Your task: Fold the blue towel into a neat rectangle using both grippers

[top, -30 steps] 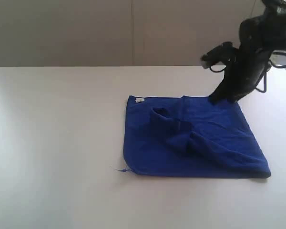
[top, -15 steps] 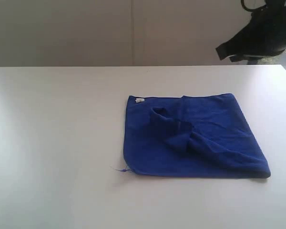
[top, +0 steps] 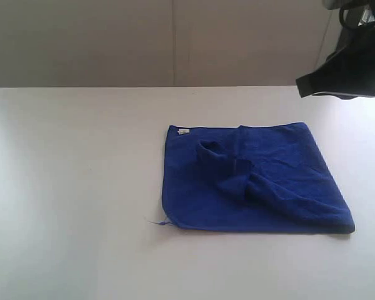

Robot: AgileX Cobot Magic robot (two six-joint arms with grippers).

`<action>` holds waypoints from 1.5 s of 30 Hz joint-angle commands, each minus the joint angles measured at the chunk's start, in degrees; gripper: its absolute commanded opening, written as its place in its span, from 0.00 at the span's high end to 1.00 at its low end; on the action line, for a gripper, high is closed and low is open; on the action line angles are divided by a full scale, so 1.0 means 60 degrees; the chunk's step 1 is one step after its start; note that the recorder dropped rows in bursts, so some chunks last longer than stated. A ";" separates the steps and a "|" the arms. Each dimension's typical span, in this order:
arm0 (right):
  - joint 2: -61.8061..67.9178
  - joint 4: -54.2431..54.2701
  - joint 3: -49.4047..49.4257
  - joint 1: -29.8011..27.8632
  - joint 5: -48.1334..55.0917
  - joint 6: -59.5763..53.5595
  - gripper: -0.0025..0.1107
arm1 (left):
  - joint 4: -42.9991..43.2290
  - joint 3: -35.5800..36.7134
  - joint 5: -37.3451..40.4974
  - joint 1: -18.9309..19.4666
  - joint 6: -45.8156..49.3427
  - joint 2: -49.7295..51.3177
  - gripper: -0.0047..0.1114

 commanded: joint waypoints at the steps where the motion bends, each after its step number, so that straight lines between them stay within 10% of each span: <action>1: -0.0052 0.0055 0.0053 -0.0043 -0.0202 -0.0103 0.98 | 0.0046 -0.0057 -0.0634 0.0037 -0.0056 -0.0005 0.96; 10: -0.0052 0.0055 0.0053 -0.0043 -0.0616 -0.0103 0.98 | 0.1011 -0.0342 -0.1744 -0.0155 -0.1895 0.0057 0.96; 17: 0.0398 0.0055 0.0053 -0.0043 -0.0269 -0.0103 0.98 | 0.5855 -0.2660 -0.0785 -0.2339 -0.5363 0.1955 0.96; 23: 0.1166 -0.0070 0.0053 -0.0043 0.0007 -0.0116 0.98 | 0.7252 -0.4427 0.1243 -0.4246 -0.5136 0.4471 0.96; 27: 0.1728 -0.0094 0.0053 -0.0043 -0.0316 -0.0375 0.98 | 0.4443 -0.6321 0.4256 -0.5015 0.0166 0.7070 0.96; 31: 0.2506 -0.0094 0.0053 -0.0043 -0.1168 -0.0375 0.98 | -0.3195 -0.8717 0.4898 -0.5015 0.7760 0.9087 0.96; 35: 0.3528 -0.0197 -0.0272 -0.0061 -0.1997 -0.0143 0.98 | -0.8069 -1.0584 0.5605 -0.5015 1.2097 1.0055 0.96; 41: 0.5537 -0.0240 -0.2193 -0.0395 -0.0664 0.0262 0.98 | -0.8727 -1.1669 0.5206 -0.5548 1.5770 1.1187 0.89; 45: 0.6511 -0.0219 -0.3411 -0.0649 0.0224 0.0275 0.98 | -0.8749 -1.1683 0.4234 -0.6089 1.7905 1.1939 0.53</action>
